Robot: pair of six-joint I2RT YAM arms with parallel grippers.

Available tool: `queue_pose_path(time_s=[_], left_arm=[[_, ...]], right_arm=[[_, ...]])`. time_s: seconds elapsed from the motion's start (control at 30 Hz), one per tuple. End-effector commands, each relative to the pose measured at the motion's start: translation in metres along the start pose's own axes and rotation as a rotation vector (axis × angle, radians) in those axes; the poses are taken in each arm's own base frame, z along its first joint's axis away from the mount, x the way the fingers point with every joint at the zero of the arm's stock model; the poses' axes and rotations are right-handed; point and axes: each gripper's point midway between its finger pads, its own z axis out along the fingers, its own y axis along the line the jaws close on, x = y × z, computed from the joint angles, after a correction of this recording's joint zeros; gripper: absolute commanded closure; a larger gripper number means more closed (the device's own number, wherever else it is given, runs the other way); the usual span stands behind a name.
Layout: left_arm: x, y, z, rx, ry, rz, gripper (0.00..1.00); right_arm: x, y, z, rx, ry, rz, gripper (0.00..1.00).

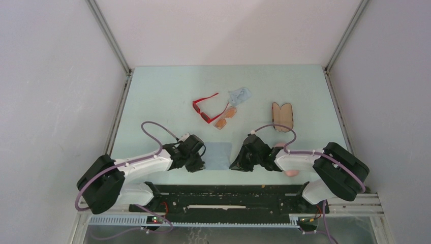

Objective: Organize the sunglasses
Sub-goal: Fold the glasses cleaning cloth at the center of the board.

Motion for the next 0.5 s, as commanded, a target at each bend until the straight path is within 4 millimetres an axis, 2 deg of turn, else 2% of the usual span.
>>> queue_pose_path(time_s=[0.0,0.17,0.43,0.47], left_arm=[[0.002,0.009,0.006,-0.023,-0.008,-0.022,0.86],[0.002,0.014,0.01,-0.056,-0.013,-0.023,1.0],[-0.007,0.018,0.002,-0.057,-0.068,-0.035,1.0],[-0.007,0.019,0.001,-0.056,-0.071,-0.038,1.0]], right_arm=[[-0.002,0.006,0.004,-0.025,-0.017,0.01,0.85],[-0.002,0.005,0.003,-0.024,-0.019,0.01,1.0],[0.002,0.009,-0.004,-0.045,-0.016,0.008,1.0],[0.003,0.01,-0.005,-0.049,-0.017,0.003,0.94]])
